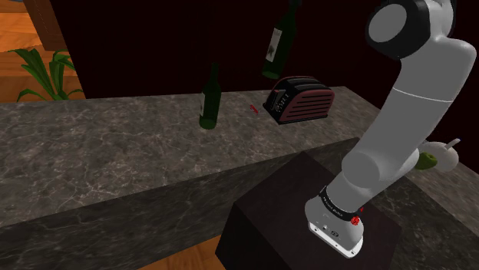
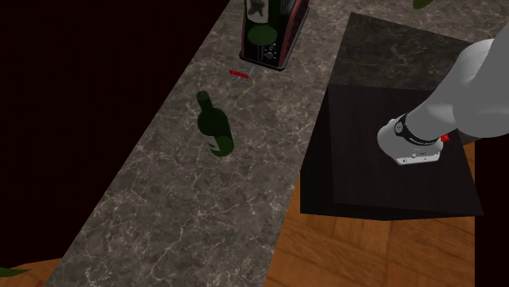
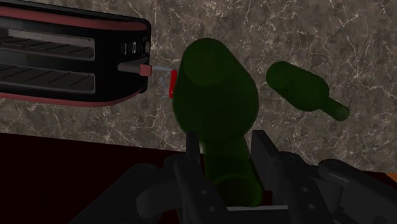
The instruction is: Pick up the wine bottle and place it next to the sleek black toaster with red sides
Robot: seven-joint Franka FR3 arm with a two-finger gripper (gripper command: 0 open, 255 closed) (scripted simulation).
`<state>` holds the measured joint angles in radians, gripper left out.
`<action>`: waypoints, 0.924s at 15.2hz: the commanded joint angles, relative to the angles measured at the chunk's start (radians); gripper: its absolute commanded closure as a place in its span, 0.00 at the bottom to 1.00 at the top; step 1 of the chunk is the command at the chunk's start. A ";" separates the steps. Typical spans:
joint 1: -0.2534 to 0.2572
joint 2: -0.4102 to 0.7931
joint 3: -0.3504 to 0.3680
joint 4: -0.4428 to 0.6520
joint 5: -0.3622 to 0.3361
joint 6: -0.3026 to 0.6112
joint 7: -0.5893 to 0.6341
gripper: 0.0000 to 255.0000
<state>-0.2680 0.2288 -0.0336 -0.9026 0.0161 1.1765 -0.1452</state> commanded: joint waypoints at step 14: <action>-0.054 -0.063 -0.025 -0.268 0.004 0.204 -0.083 1.00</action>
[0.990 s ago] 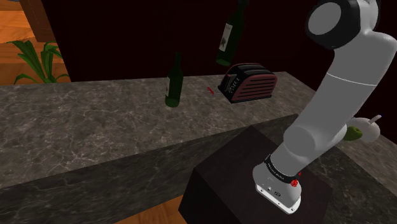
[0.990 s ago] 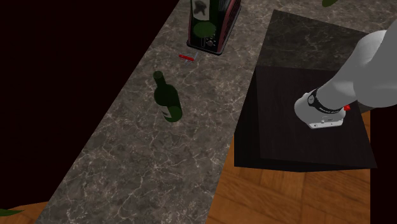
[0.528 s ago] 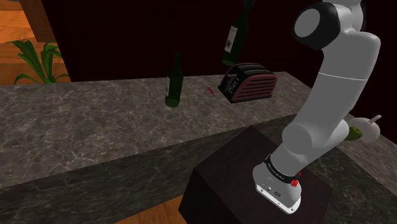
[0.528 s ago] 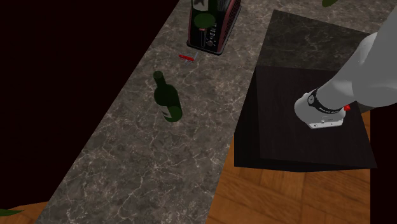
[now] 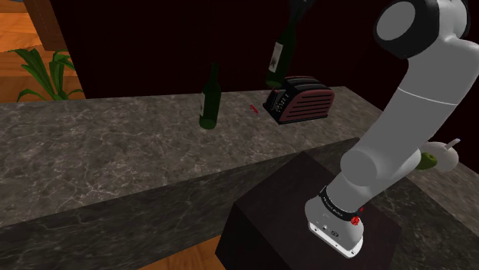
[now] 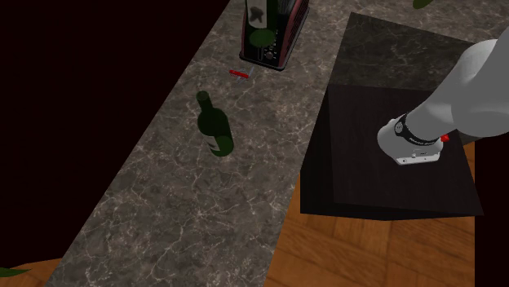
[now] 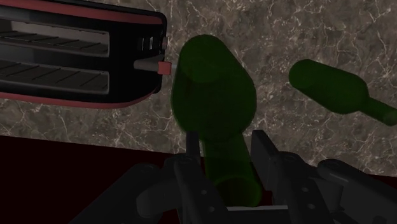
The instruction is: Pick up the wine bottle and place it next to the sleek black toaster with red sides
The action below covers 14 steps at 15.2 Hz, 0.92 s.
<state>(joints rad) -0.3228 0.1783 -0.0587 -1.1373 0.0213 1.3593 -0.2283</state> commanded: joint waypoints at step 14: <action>0.005 -0.110 0.002 -0.360 -0.007 0.252 0.001 1.00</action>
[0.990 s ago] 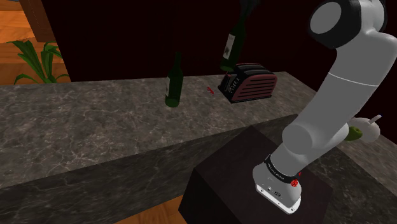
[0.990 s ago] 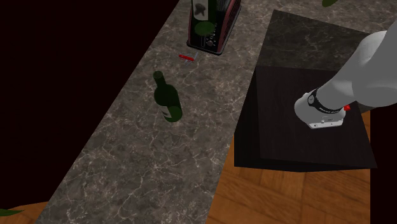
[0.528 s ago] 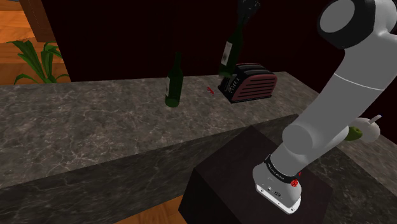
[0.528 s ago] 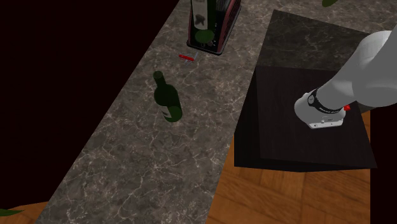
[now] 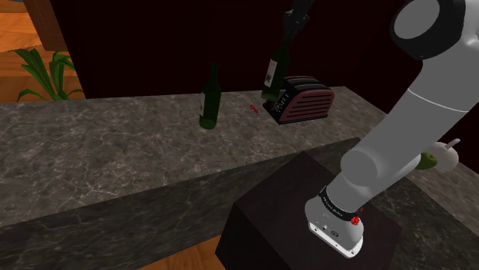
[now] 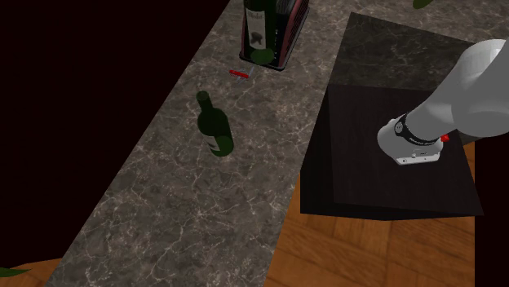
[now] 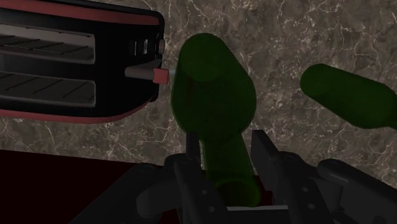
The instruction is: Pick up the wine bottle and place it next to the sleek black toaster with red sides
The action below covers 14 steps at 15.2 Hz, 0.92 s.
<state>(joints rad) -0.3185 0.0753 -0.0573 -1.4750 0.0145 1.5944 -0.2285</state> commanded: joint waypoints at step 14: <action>0.002 -0.036 0.001 -0.249 -0.002 0.214 0.001 1.00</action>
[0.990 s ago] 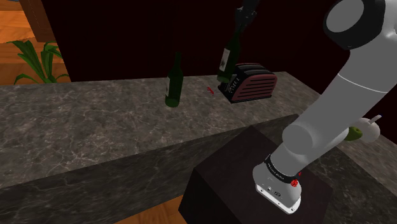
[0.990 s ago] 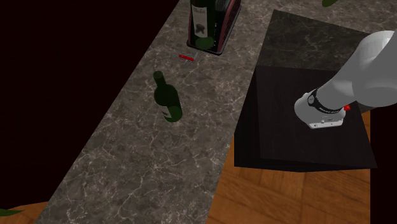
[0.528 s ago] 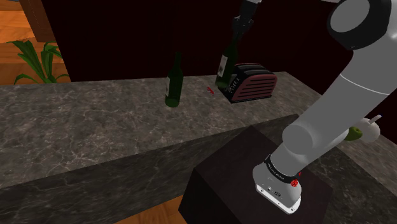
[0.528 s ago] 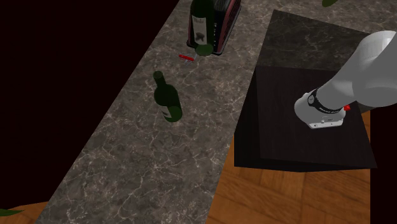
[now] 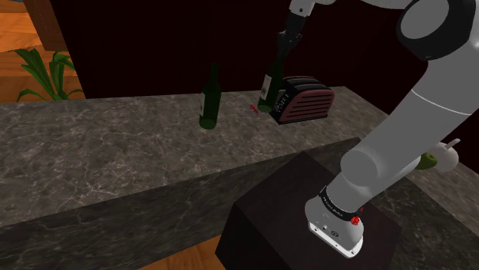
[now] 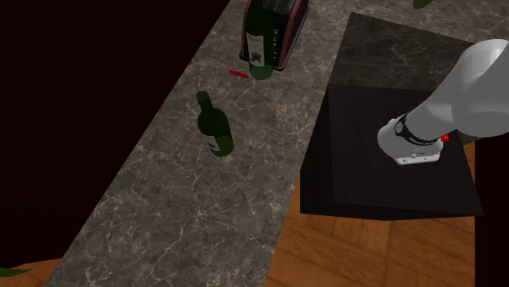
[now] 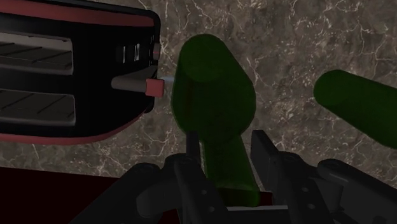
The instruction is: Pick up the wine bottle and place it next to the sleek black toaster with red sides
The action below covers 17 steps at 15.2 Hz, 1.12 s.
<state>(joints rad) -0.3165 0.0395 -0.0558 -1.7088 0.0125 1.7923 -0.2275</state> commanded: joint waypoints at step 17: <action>0.000 0.019 0.000 -0.191 0.002 0.211 -0.003 1.00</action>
<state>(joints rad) -0.3163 0.0593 -0.0555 -1.8964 0.0146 1.9998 -0.2304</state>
